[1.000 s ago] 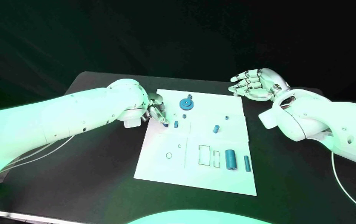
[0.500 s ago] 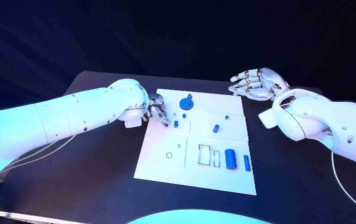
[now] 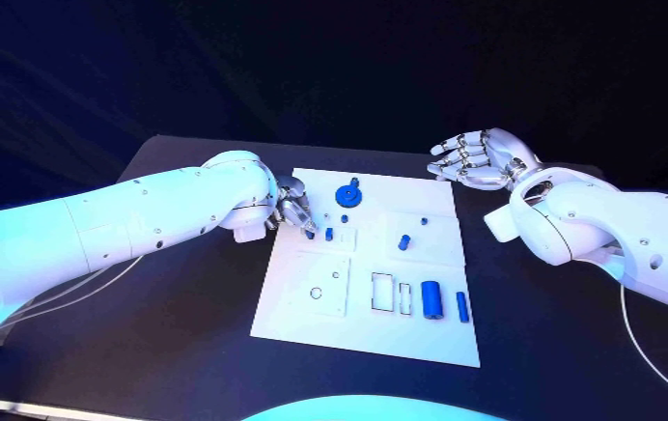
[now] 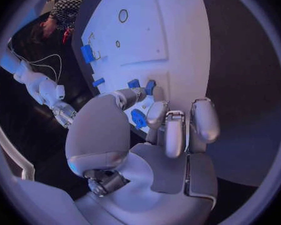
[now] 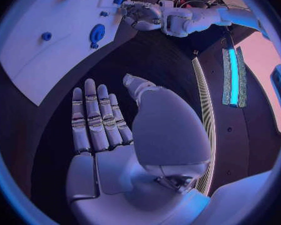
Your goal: Assemble the parts on the task board
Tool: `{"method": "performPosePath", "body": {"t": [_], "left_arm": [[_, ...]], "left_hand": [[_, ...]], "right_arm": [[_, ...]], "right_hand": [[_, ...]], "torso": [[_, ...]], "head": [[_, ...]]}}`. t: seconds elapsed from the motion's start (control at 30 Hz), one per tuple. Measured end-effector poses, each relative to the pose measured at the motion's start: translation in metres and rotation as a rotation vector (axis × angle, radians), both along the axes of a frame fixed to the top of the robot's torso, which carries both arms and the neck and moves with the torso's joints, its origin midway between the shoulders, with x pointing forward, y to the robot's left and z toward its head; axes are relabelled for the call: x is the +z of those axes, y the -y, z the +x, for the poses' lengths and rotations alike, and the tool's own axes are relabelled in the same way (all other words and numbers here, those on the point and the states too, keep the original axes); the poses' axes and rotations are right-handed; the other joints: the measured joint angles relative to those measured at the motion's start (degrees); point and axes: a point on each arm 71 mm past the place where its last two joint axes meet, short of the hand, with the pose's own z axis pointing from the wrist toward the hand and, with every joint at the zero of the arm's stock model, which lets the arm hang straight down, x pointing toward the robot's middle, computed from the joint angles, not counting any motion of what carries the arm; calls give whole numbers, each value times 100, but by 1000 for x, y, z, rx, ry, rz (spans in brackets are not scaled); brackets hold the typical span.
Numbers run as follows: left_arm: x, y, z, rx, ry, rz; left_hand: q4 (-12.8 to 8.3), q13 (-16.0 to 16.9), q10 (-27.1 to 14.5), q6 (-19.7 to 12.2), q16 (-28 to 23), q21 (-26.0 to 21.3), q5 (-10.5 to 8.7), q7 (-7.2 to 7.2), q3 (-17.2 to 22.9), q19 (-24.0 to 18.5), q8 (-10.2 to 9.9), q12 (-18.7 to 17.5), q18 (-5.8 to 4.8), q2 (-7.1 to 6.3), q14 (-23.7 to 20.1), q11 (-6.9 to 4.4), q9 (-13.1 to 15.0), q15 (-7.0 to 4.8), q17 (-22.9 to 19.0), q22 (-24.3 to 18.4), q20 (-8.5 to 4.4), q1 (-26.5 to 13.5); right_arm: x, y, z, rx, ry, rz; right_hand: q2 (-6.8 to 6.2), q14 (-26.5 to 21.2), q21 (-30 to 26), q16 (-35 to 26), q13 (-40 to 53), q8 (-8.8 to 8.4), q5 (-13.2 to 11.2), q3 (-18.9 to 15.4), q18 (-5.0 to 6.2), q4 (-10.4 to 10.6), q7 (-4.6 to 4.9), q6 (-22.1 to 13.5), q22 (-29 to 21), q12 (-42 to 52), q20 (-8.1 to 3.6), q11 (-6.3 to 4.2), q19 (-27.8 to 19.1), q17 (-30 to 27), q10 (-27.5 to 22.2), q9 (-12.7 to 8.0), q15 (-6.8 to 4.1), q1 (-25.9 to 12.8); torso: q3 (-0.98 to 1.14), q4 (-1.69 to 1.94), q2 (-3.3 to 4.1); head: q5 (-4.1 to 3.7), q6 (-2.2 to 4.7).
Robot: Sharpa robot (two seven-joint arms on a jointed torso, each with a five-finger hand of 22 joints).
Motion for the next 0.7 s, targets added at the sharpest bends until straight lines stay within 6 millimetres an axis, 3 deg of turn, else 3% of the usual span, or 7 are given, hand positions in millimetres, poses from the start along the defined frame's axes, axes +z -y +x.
{"method": "performPosePath", "body": {"t": [0.07, 0.1, 0.17, 0.23, 0.47, 0.7], "left_arm": [[0, 0, 0, 2, 0, -1], [0, 0, 0, 4, -1, -2], [-1, -1, 0, 6, -3, -3], [-1, -1, 1, 9, -6, -5], [-1, 0, 1, 12, -13, -11], [-2, 0, 1, 16, -19, -11]], "left_hand": [[-17, 7, 1, 34, 0, 0, -25, -33, -76, 14, -10, 0, 0, -14, 7, -1, 1, -7, 0, 0, -14, -74], [37, 14, 10, 53, 0, 0, -41, -32, -182, 21, -26, 0, 0, -22, 7, -10, 0, -8, 0, 0, -21, -81], [207, 24, 31, 254, 0, 0, -66, -188, -511, 21, -55, 0, 0, -21, 6, -32, 38, -8, 0, 0, -21, -228], [330, 27, 31, 300, 0, 0, -68, -216, -809, 20, -105, 0, 0, -20, 6, -32, 29, -8, 0, 0, -21, -263], [599, 39, 30, 338, 0, 0, -65, -214, -1353, 20, -165, 0, 1, -44, 6, -32, 23, -8, 0, -1, -21, -284], [677, 51, 6, 337, 0, 0, -65, -214, -1462, 20, -200, 0, 1, -44, 6, -10, 23, -8, 0, -1, -21, -284]], "right_arm": [[0, 0, 0, 0, 0, 0], [0, 0, 0, 0, 0, 0], [0, 0, 0, 0, 0, 0], [0, 0, 0, 1, -1, 0], [0, 0, 0, 1, -1, 0], [0, 0, -1, 1, -1, 0]], "right_hand": [[0, 0, 0, 0, 0, 0, 0, 0, 0, 0, 0, 0, -5, 0, 0, 0, 0, -4, 0, 0, 0, 0], [0, 0, 0, 0, 0, 0, 0, 0, 0, 0, 0, 0, -5, 0, 0, 0, 0, -5, 0, 0, 0, 0], [0, 0, 0, 0, 0, 0, 0, 0, 0, 0, 0, 0, -5, 0, 0, 0, 0, -5, 0, 0, 0, 0], [0, 0, 0, 0, 0, 0, 0, 0, 0, 0, 0, 0, -5, 0, 0, 0, 0, -5, 0, 0, 0, 0], [0, 0, 0, 0, 0, 0, 0, 0, 0, 0, 0, 0, -5, 0, 0, 0, 0, -5, 0, 0, 0, 0], [0, 0, 0, 0, 0, 0, 0, 0, 0, 0, 0, 0, -14, 0, 0, 0, 0, -5, 0, 0, 0, 0]], "torso": [[-1, 2, -1], [-2, 3, 0], [-2, 4, 0], [-2, 6, 1], [-6, 7, 1], [-7, 7, 2]], "head": [[-3, 1], [-4, 1], [-8, 1], [-9, 1], [-12, -6], [-17, -9]]}}
